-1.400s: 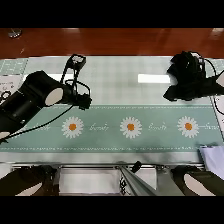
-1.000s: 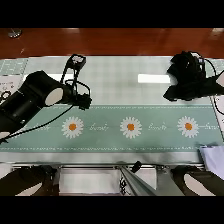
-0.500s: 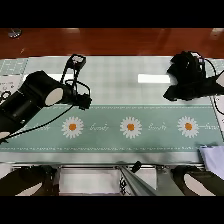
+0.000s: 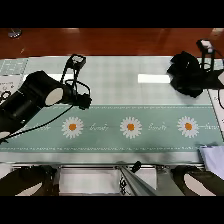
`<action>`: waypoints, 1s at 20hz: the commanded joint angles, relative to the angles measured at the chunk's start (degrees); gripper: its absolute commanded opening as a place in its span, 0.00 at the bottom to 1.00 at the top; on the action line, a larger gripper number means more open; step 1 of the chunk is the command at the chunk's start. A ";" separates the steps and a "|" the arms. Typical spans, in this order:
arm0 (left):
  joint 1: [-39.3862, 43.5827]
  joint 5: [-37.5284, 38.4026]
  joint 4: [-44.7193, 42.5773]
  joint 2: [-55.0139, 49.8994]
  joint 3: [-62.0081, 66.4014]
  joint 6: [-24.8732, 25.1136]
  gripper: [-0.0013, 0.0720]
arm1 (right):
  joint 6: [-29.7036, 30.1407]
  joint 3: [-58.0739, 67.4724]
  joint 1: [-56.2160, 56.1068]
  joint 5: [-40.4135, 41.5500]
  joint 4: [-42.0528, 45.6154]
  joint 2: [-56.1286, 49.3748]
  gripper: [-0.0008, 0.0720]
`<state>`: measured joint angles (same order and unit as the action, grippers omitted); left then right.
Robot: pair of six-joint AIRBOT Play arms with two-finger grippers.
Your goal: Fold the shirts.
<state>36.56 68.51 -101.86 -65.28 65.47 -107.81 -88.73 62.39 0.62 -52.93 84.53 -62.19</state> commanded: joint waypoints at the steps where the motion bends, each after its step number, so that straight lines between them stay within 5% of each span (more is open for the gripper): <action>1: -1.05 -3.93 -0.42 -0.31 -0.02 -0.04 0.84 | -12.17 5.64 5.42 8.61 19.30 -3.37 0.64; 5: -4.44 -5.09 -0.37 -0.59 -0.02 0.15 0.84 | -6.95 16.83 19.34 3.06 4.31 -15.87 0.82; 10: -5.44 -5.66 0.00 -0.90 -0.02 0.15 0.83 | -1.81 22.95 29.53 -7.32 -15.87 -30.27 0.84; 20: -5.46 -5.55 2.58 -1.22 -0.02 0.13 0.83 | -0.57 22.95 25.51 0.42 -16.13 -38.69 0.84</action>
<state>31.14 63.00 -100.07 -66.46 65.45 -107.63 -89.78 85.23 27.53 -53.87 68.47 -98.70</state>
